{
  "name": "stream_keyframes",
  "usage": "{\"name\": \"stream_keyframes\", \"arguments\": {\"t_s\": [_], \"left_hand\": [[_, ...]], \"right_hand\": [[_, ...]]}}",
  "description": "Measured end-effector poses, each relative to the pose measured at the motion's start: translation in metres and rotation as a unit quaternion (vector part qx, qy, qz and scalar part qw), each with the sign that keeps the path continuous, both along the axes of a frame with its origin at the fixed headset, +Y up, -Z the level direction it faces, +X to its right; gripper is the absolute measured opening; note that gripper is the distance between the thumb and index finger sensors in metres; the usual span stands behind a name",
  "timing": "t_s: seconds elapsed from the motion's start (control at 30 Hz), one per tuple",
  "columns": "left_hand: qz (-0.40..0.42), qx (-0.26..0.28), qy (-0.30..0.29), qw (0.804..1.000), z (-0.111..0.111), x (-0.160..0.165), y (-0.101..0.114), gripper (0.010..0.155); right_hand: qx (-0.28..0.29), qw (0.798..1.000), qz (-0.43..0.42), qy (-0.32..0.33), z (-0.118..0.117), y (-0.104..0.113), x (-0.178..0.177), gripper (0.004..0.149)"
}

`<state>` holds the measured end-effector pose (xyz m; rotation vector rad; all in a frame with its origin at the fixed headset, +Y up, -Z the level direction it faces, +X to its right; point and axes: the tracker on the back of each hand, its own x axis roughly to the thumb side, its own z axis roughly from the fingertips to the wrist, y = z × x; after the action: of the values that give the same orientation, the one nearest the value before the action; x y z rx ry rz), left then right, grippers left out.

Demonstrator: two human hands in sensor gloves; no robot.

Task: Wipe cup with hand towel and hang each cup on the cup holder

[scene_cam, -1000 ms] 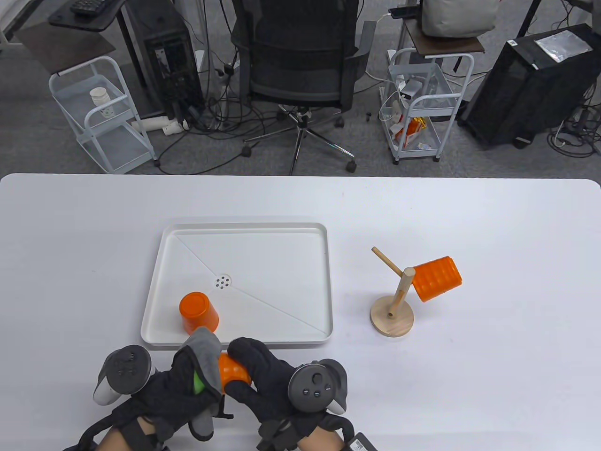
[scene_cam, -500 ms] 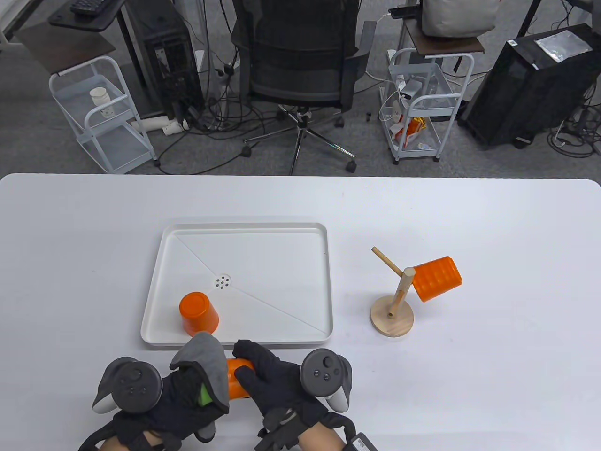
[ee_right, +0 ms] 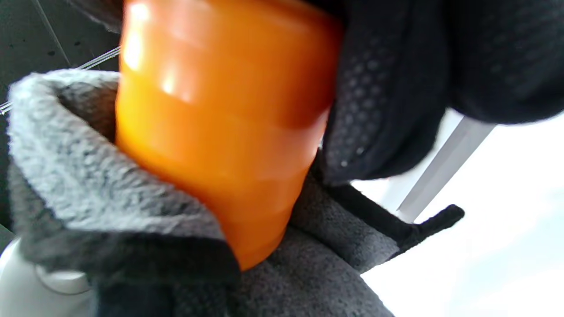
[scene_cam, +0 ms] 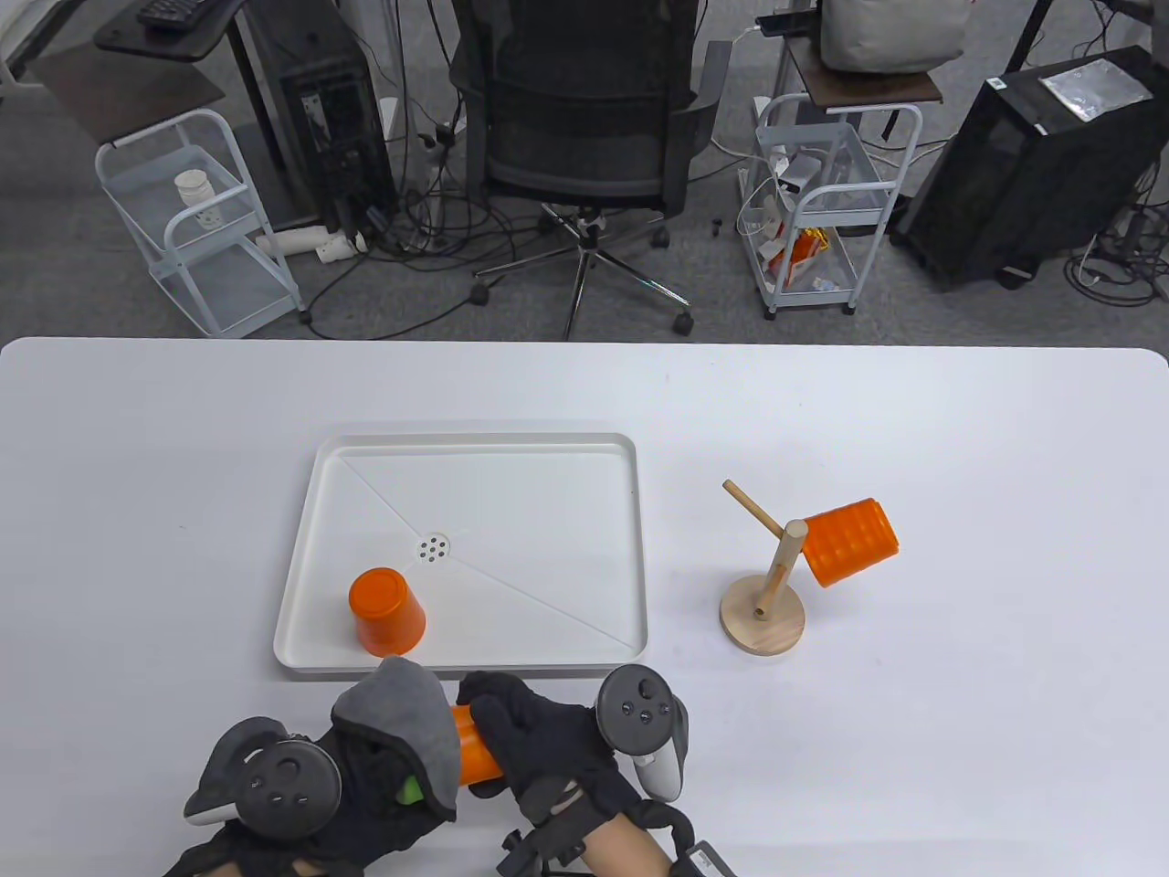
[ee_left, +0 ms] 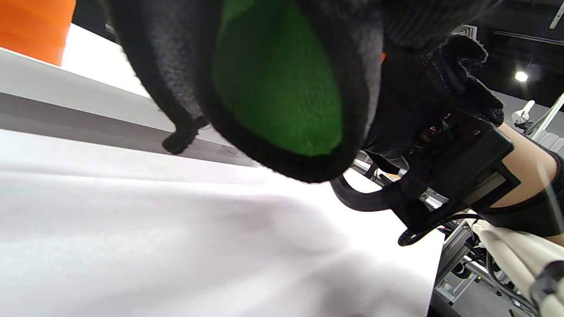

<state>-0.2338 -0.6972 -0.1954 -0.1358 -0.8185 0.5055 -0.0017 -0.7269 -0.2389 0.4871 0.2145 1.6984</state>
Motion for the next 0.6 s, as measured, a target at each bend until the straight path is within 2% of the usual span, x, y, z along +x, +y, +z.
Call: {"name": "stream_keyframes", "arguments": {"t_s": [0.17,0.27,0.4,0.6], "left_hand": [[0.046,-0.047,-0.002,0.998,-0.006,-0.005,-0.004,0.082],[0.084,-0.09,-0.005,0.992,-0.013,-0.01,-0.007,0.083],[0.131,-0.141,-0.009,0.981,-0.021,-0.016,-0.013,0.083],[0.199,-0.215,-0.022,0.956,-0.03,-0.022,-0.021,0.083]], "right_hand": [[0.046,0.999,0.009,0.008,0.002,0.004,-0.002,0.074],[0.108,0.993,0.038,0.009,0.006,0.011,-0.005,0.072],[0.179,0.981,0.074,0.013,0.012,0.019,-0.01,0.07],[0.236,0.966,0.1,0.031,0.019,0.025,-0.014,0.071]]}}
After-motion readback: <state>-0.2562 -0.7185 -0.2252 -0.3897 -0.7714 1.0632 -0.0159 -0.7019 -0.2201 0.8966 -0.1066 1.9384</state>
